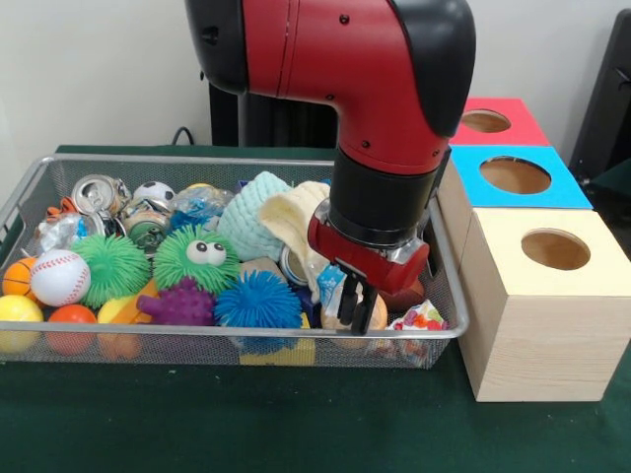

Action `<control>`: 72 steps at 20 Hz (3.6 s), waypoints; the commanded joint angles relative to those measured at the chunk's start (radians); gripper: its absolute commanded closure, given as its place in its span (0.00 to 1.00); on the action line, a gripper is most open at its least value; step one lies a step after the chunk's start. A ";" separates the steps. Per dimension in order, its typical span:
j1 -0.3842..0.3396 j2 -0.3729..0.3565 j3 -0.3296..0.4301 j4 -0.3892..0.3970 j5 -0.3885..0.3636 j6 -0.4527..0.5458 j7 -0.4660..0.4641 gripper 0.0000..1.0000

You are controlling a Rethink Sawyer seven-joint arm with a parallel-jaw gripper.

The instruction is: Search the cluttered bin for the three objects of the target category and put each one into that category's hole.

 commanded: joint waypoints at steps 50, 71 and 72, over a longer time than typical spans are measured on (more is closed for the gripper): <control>-0.192 -0.092 0.443 -0.032 -0.113 0.401 -0.728 0.00; -0.211 -0.017 0.526 -0.180 -0.164 0.533 -1.034 0.00; -0.210 -0.006 0.536 -0.200 -0.175 0.551 -1.081 0.00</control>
